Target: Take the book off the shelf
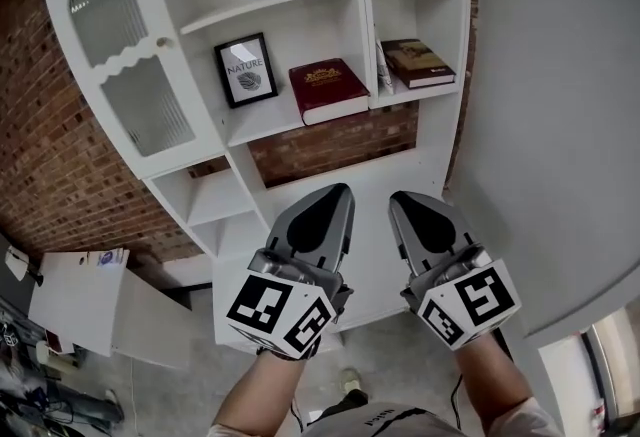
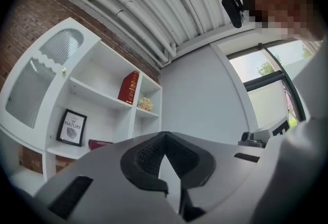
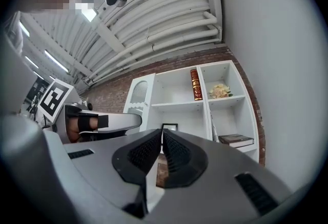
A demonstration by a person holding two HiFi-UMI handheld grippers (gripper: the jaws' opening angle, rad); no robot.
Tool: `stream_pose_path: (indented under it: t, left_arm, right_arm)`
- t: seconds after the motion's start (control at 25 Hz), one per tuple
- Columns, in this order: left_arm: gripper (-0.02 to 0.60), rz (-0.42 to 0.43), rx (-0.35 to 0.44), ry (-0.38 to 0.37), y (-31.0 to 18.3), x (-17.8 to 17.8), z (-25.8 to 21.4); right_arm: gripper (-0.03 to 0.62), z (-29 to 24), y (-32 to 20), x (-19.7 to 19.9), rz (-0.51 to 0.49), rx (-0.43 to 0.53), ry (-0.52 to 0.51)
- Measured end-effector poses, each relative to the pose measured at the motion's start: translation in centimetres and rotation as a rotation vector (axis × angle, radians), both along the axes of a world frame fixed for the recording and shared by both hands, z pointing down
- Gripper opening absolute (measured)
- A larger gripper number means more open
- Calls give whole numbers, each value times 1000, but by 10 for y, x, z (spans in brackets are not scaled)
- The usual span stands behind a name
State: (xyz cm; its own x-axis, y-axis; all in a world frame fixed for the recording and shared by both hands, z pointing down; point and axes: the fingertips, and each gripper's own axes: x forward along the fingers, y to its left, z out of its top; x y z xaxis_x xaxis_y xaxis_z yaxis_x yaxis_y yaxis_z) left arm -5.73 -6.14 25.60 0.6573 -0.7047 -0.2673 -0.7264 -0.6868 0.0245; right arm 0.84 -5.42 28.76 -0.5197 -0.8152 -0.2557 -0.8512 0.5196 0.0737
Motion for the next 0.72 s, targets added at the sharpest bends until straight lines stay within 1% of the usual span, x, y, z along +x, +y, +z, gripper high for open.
stream_pose_path:
  t: [0.16,0.32,0.44,0.56,0.72]
  left_arm:
    - [11,25,45,-11,-46,-14,-26]
    - [11,52,95,-37,-86,-20,-51]
    - [11,71,121,-38,-113,-25,-75]
    - [11,92,141,-39,-136,-25,-99]
    - [11,103,202,-49,-164,-19,-135]
  right_arm:
    - [20,-25,-47,-17,28,41,0]
    - [20,-55,-88,-31,49,96,-5]
    - [20,-75,-112,-40,66,130,4]
    - [20,-92,-134,-42,88,161,20]
    - [20,-121,-167,-37,107,216,42]
